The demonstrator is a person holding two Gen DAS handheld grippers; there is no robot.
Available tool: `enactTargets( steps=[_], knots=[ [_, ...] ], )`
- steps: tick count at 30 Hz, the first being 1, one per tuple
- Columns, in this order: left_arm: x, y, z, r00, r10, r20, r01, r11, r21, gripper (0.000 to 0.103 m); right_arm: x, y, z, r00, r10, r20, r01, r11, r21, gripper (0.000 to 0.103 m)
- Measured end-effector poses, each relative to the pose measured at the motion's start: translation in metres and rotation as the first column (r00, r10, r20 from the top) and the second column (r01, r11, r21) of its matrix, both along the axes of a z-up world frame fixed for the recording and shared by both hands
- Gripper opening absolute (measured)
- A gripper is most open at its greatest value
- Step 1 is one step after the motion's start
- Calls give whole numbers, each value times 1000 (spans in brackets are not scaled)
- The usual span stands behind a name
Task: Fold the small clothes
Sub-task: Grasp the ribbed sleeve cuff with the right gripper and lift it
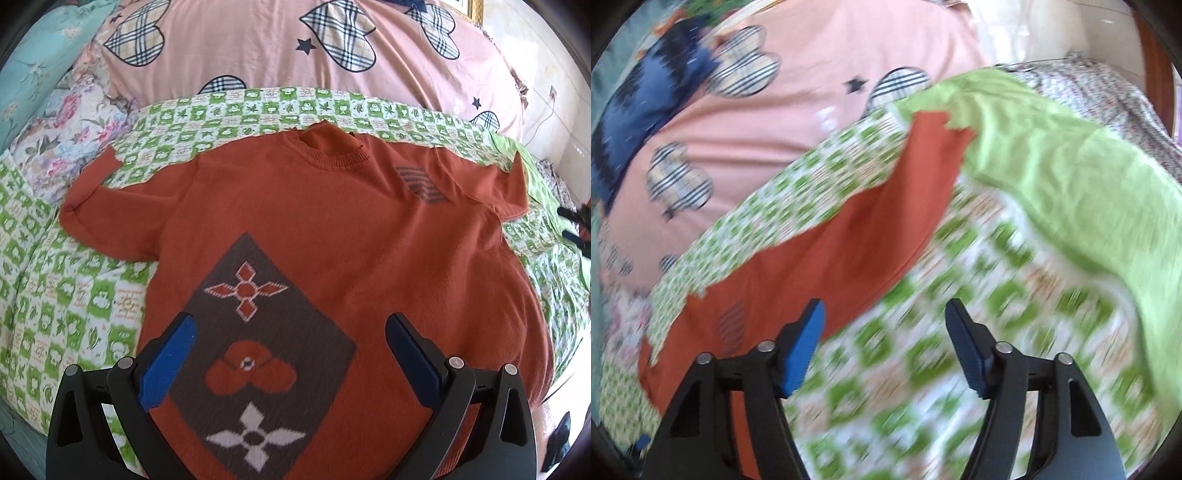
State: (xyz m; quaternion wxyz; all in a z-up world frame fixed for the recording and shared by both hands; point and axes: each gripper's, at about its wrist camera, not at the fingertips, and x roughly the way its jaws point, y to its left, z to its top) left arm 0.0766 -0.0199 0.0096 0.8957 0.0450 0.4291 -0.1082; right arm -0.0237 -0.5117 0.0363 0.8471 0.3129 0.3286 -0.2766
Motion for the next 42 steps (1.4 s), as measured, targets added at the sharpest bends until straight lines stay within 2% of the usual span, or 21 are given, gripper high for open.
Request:
enactTargets(
  steps=[2, 7, 14, 16, 17, 20, 23, 26, 29, 32, 34, 36, 38, 42],
  knots=[
    [8, -6, -1, 1000, -4, -7, 4, 1000, 4, 102, 10, -34, -5, 999, -40, 6, 40, 999, 23, 57],
    [32, -20, -4, 1000, -6, -20, 7, 1000, 21, 102, 57, -108, -25, 995, -103, -6, 103, 994, 37, 55],
    [66, -33, -15, 998, 16, -62, -15, 1000, 22, 102, 102, -172, -62, 985, -167, -36, 169, 984, 54, 53],
    [72, -37, -19, 997, 14, -72, -12, 1000, 23, 102, 104, -180, -66, 985, -170, -4, 170, 983, 71, 37],
    [74, -39, -21, 997, 10, -77, -8, 1000, 23, 102, 106, -180, -65, 988, -155, 5, 154, 986, 67, 19],
    [77, -45, -27, 996, -3, -86, 6, 999, 33, 102, 106, -168, -50, 992, -119, 32, 117, 992, 39, 7],
    [77, -48, -31, 996, -15, -92, 18, 1000, 24, 102, 99, -138, -25, 994, -56, 99, 53, 998, 38, 7],
    [73, -48, -33, 995, -27, -101, 27, 1000, 0, 102, 106, -92, -2, 995, 29, 95, -29, 1000, 0, 7],
    [67, -47, -32, 994, -37, -103, 35, 999, -20, 102, 121, -32, 20, 996, 92, 8, -91, 994, -63, 6],
    [60, -42, -27, 995, -43, -90, 40, 998, -40, 102, 145, 33, 34, 979, 187, -80, -197, 971, -138, 6],
    [55, -35, -22, 996, -41, -77, 37, 998, -50, 102, 168, 87, 39, 953, 267, -141, -292, 935, -203, 6],
    [51, -26, -18, 997, -28, -66, 24, 998, -61, 102, 185, 127, 36, 926, 343, -158, -370, 907, -199, 6],
    [48, -16, -14, 998, -14, -61, 9, 997, -76, 102, 206, 172, 30, 885, 448, -130, -463, 877, -128, 6],
    [43, 9, -10, 998, 22, -52, -27, 994, -102, 102, 239, 247, 10, 805, 591, -50, -592, 806, 2, 6]
  ],
)
